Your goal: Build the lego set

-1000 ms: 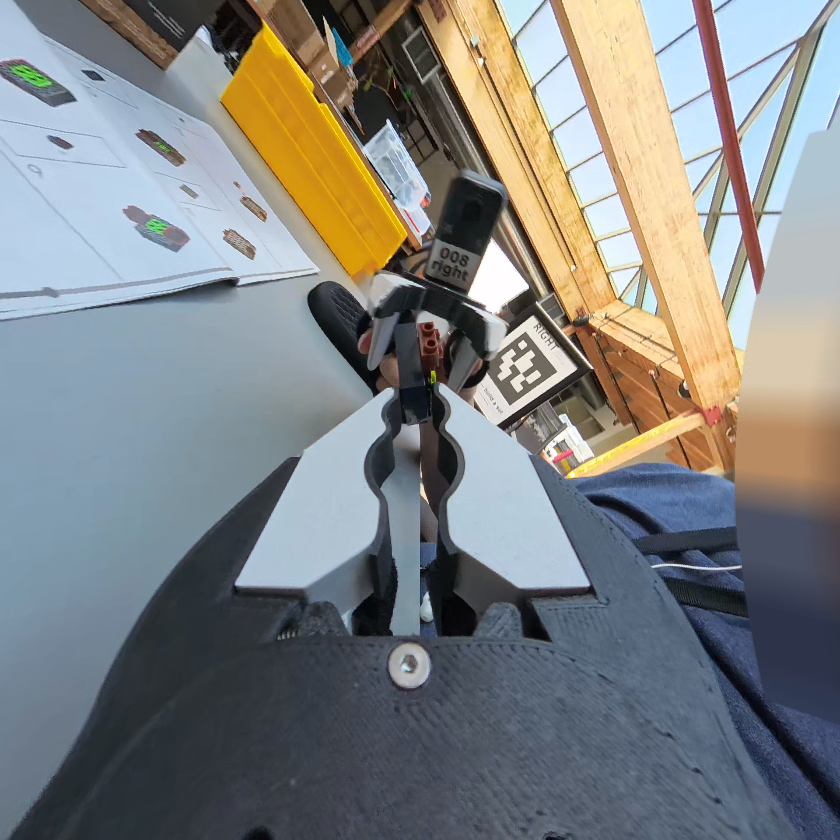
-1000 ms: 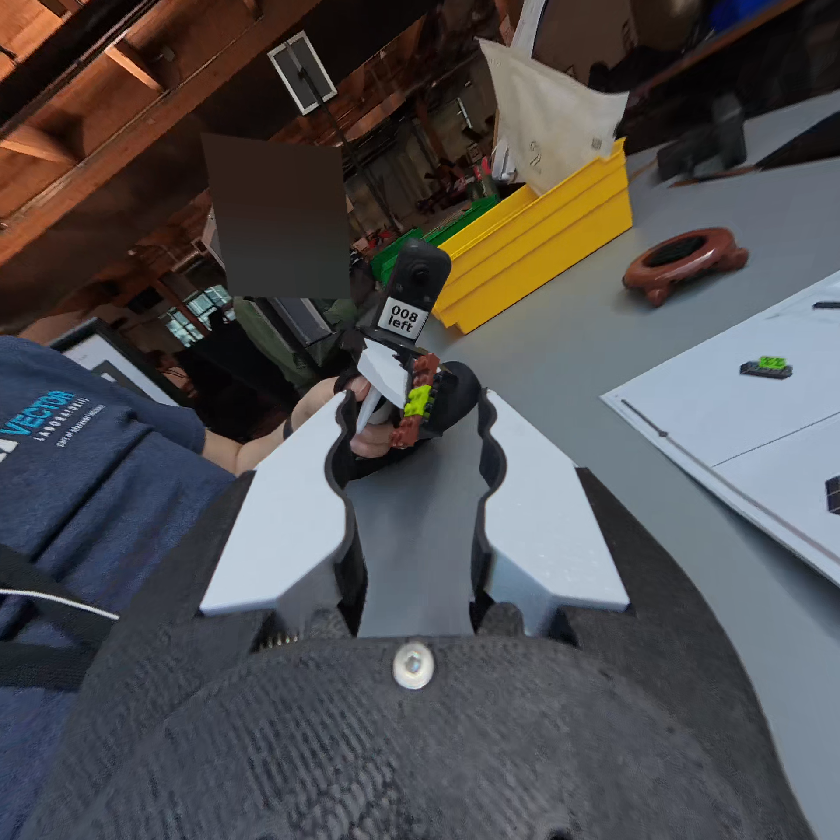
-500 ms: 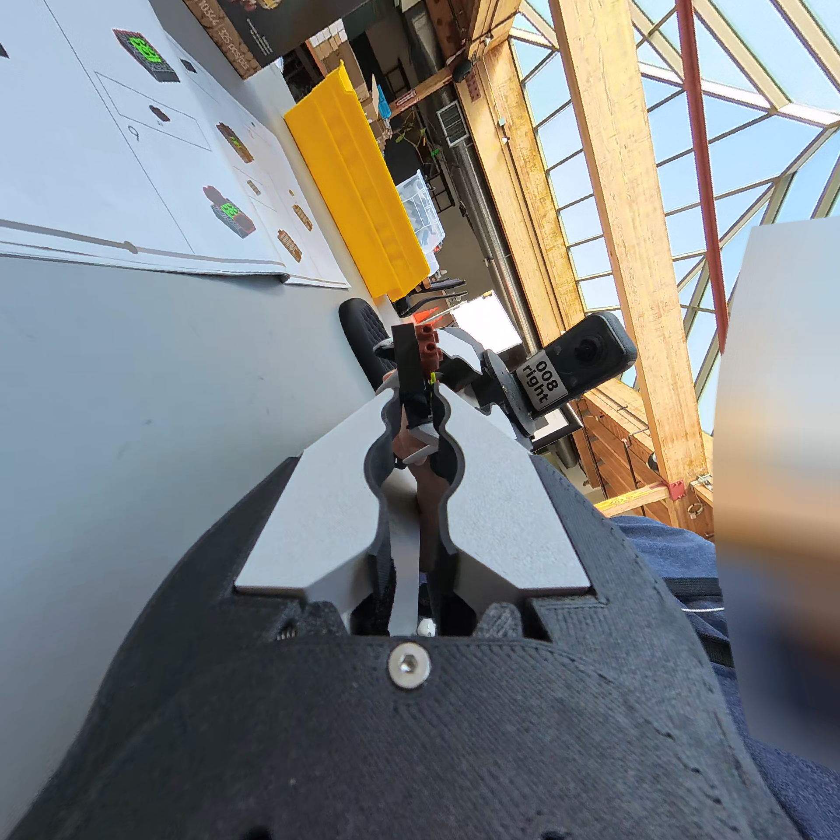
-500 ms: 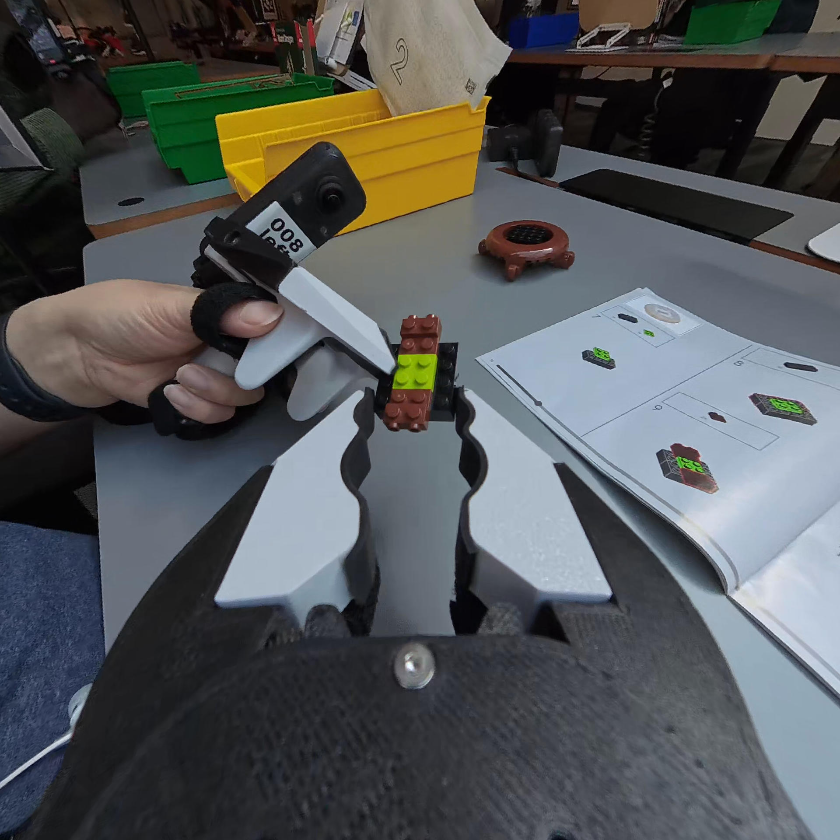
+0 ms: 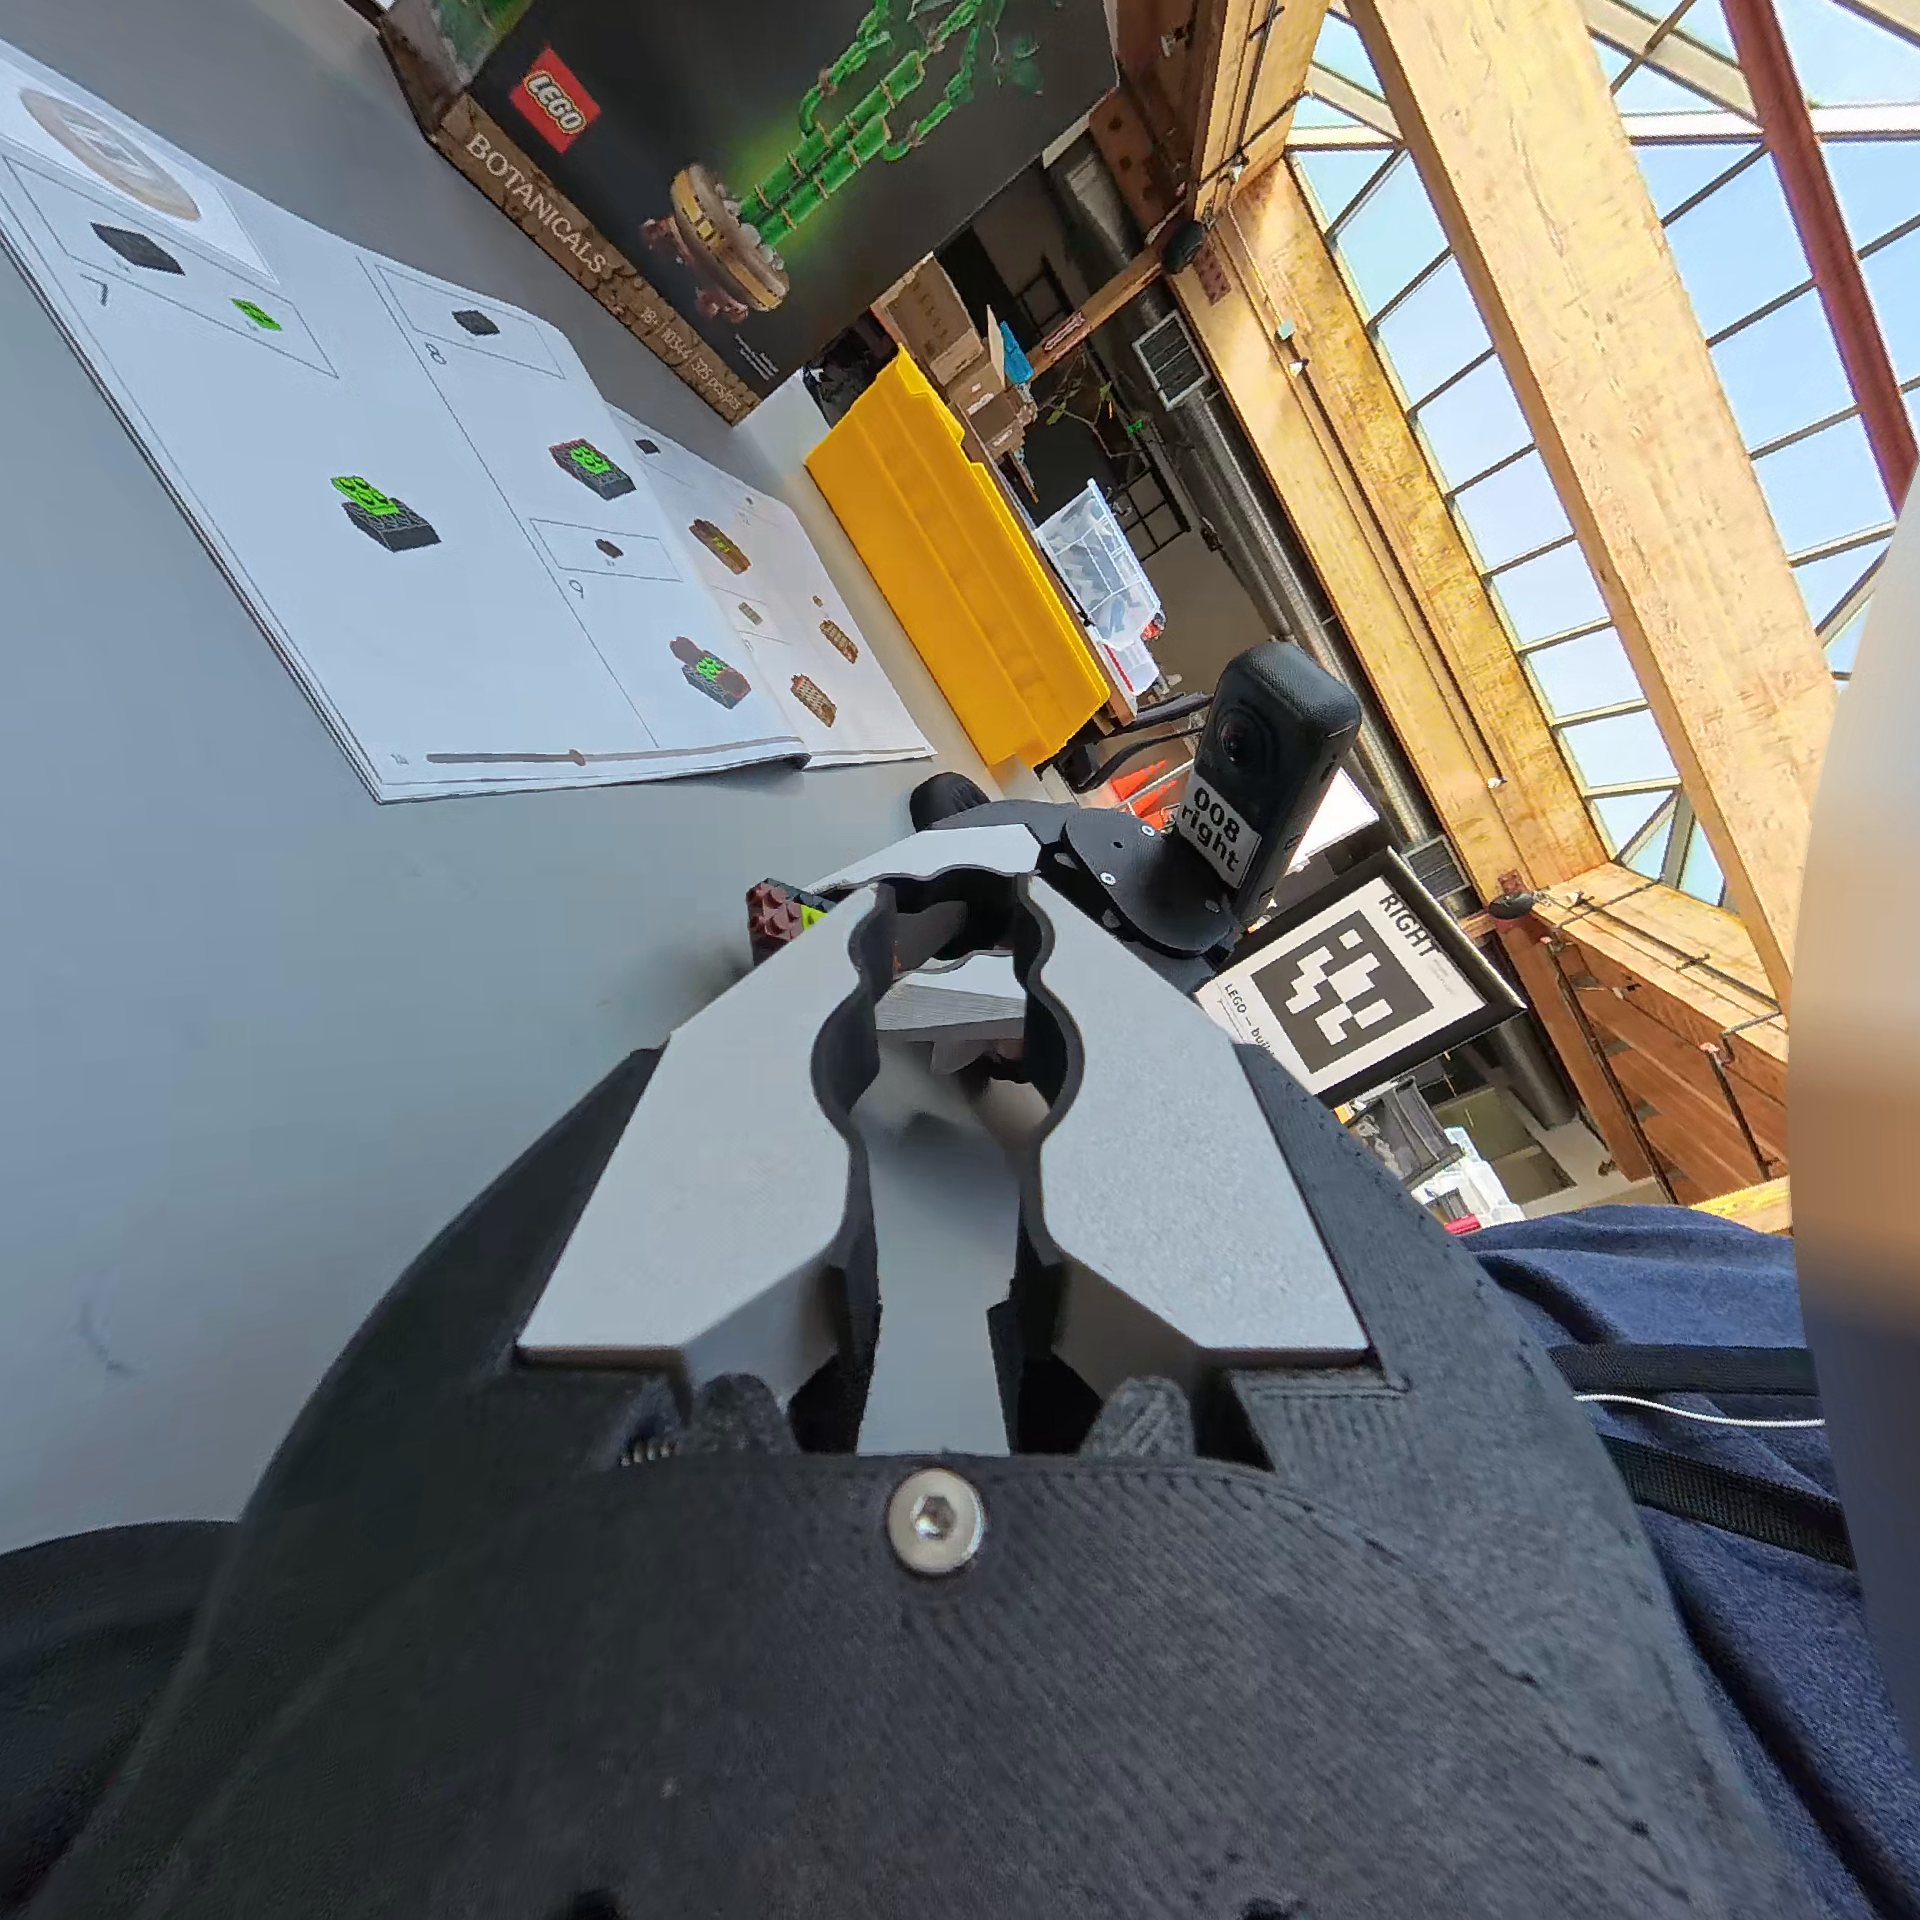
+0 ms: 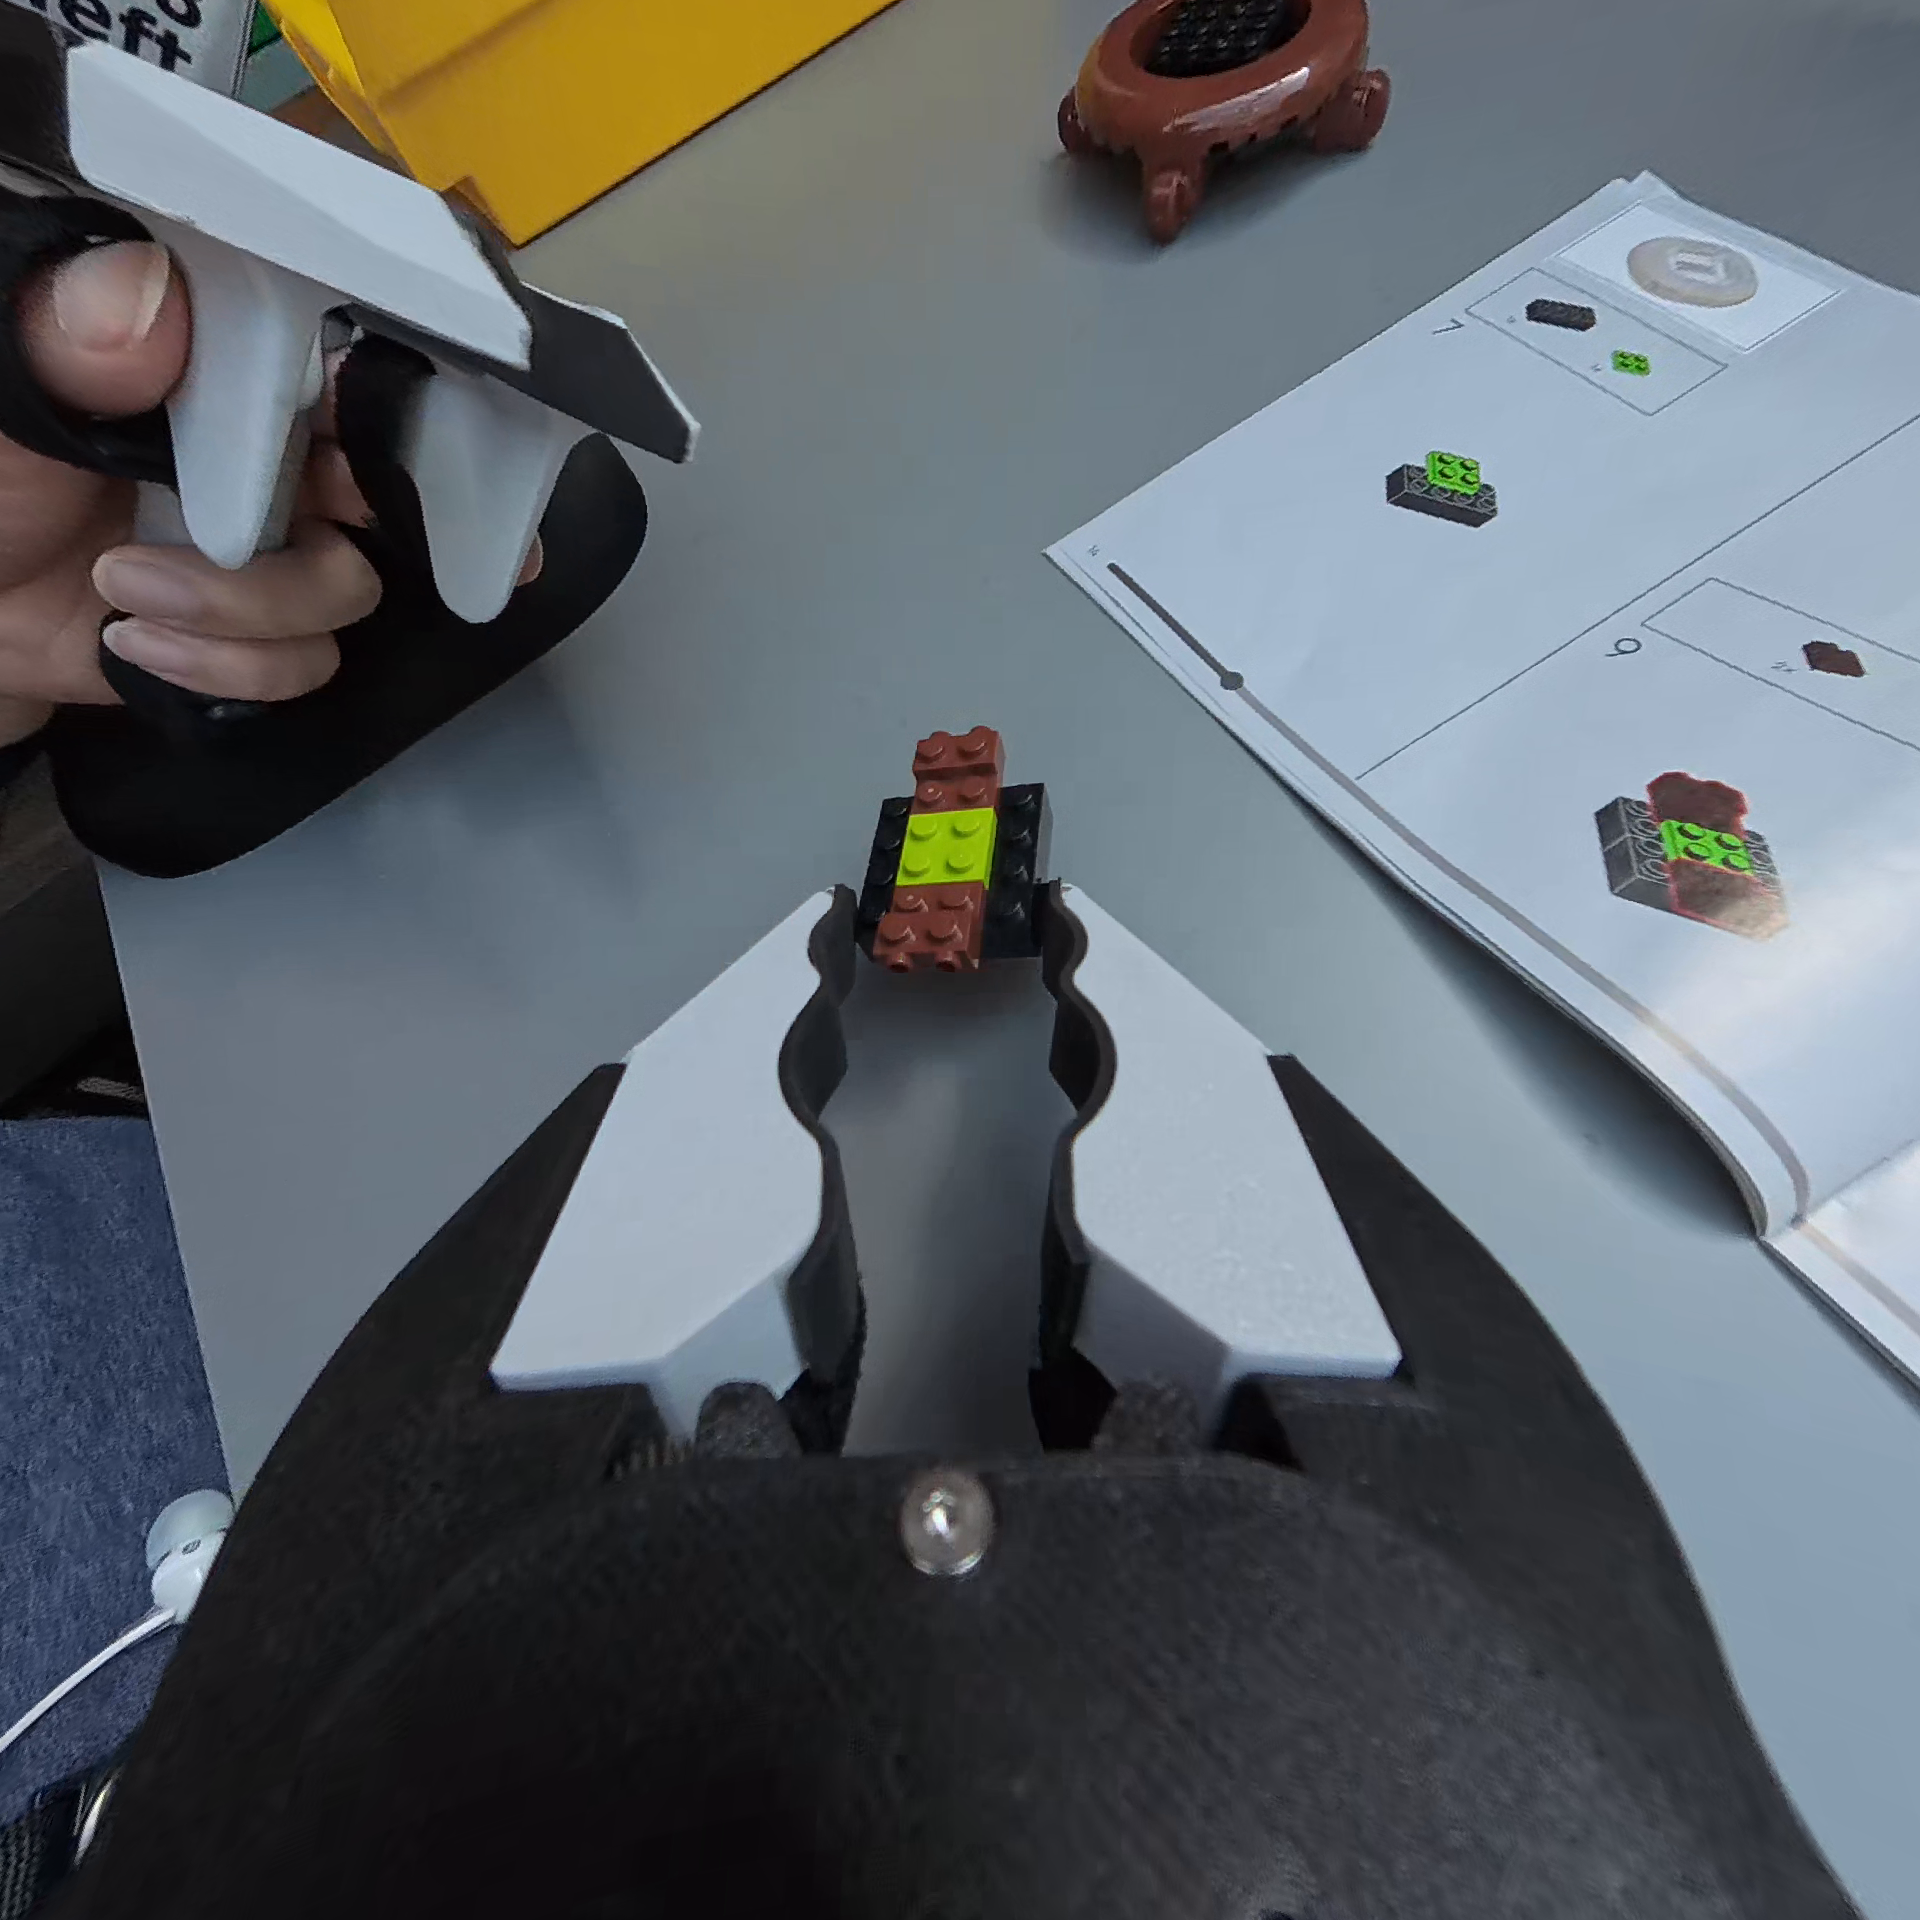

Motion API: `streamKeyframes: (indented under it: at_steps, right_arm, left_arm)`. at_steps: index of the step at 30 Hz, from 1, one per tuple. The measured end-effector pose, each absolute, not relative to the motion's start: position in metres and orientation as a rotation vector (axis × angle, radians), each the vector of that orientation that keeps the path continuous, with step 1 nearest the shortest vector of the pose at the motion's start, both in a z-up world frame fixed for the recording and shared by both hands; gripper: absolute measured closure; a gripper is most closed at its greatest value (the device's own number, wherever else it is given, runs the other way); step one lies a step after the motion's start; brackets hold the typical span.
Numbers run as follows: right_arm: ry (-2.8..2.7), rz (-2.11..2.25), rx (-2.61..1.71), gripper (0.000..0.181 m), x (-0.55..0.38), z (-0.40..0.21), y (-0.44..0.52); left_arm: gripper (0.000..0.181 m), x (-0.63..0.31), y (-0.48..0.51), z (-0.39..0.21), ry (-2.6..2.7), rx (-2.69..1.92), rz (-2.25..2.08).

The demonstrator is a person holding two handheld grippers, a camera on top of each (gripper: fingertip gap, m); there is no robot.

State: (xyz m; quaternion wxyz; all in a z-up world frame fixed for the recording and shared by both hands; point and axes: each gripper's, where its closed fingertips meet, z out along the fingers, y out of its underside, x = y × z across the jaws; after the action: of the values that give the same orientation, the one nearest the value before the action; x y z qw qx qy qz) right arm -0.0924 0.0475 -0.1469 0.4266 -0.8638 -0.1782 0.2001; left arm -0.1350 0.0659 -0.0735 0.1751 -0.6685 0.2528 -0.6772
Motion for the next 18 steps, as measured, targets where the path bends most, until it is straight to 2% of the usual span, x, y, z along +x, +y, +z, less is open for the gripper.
streamKeyframes:
  at_steps: [18]
  right_arm:
    - [-0.388,0.483,-2.210,0.145,-0.0883,-0.1533,0.0544]
  left_arm:
    - [0.164,-0.1371,0.0704,-0.0734,0.703,-1.904,-1.925]
